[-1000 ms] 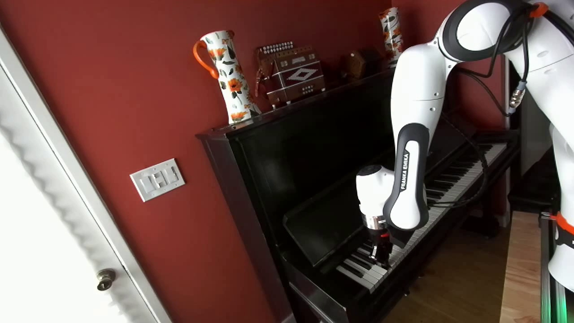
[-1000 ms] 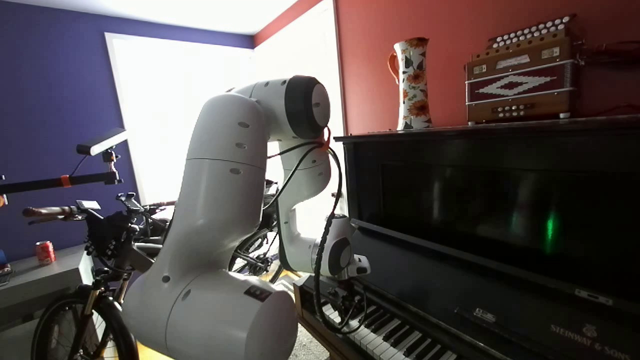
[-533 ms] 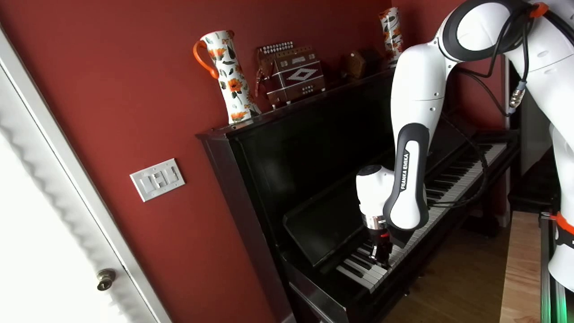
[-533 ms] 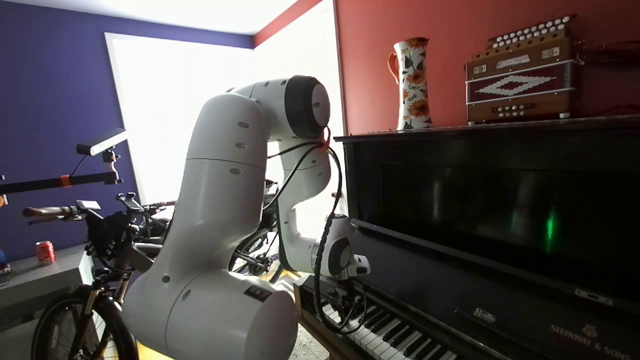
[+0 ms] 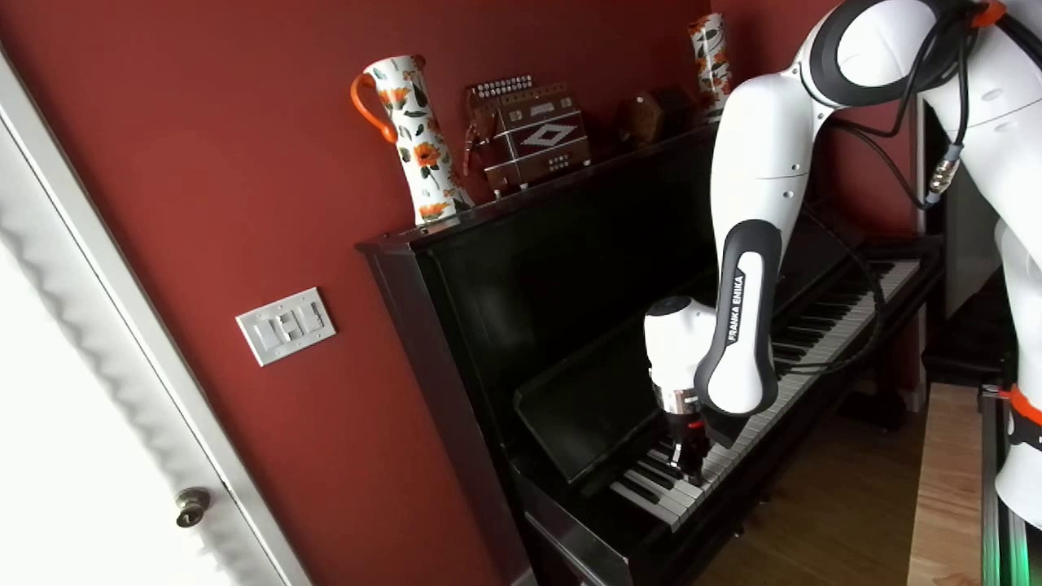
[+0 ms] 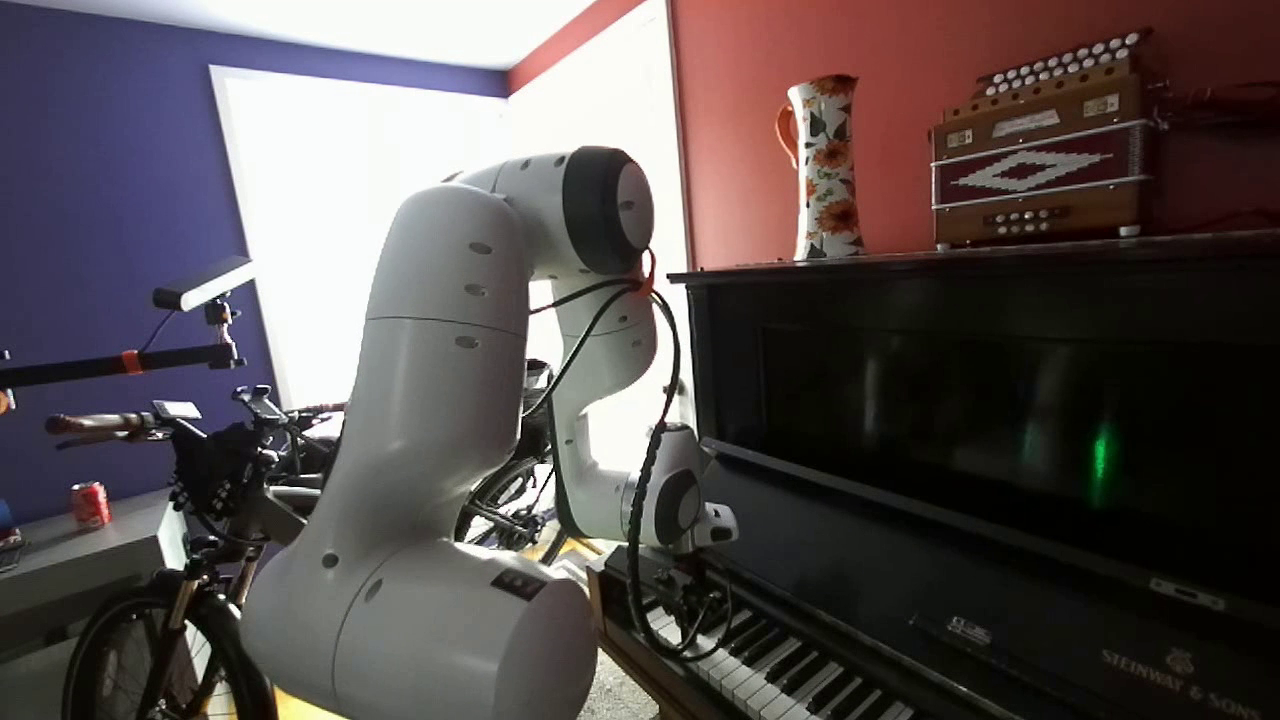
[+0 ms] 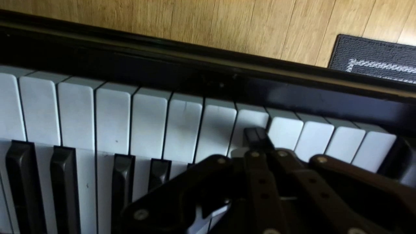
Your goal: Press a white key on the left part of the piano
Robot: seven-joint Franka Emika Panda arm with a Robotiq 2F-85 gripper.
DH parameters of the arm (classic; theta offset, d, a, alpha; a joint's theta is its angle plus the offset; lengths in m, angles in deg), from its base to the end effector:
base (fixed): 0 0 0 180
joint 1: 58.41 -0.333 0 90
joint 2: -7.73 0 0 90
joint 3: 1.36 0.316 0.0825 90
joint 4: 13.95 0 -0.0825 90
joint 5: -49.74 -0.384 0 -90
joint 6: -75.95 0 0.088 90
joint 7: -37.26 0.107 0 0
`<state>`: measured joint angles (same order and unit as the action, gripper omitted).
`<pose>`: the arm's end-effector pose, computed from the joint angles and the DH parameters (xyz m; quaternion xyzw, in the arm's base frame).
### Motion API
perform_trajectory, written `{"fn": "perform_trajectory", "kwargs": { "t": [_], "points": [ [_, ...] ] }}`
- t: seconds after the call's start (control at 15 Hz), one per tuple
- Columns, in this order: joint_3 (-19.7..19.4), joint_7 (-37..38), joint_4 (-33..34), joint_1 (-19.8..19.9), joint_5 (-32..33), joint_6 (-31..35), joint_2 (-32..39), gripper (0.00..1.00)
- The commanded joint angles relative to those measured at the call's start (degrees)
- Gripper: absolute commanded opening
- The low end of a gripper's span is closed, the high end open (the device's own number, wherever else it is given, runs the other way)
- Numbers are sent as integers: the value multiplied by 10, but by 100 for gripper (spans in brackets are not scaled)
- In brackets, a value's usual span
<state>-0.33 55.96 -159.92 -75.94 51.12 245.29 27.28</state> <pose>0.4300 0.1467 0.1511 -0.9994 -0.0099 -0.0315 0.0110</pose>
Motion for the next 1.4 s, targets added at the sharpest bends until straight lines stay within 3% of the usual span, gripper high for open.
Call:
{"fn": "perform_trajectory", "kwargs": {
  "t": [0.0, 0.4, 0.47, 0.53, 1.0, 1.2, 1.33],
  "points": [
    [-23, 16, -11, -26, 15, -16, -32, 0],
    [-51, 42, -16, -48, 56, -35, -72, 0],
    [-52, 47, -18, -49, 65, -39, -79, 6],
    [-53, 55, -19, -48, 75, -44, -85, 27],
    [-32, 84, -24, -27, 118, -78, -129, 80],
    [-21, 91, -29, -17, 127, -92, -149, 99],
    [-11, 87, -32, -7, 128, -105, -166, 100]
  ]
}}
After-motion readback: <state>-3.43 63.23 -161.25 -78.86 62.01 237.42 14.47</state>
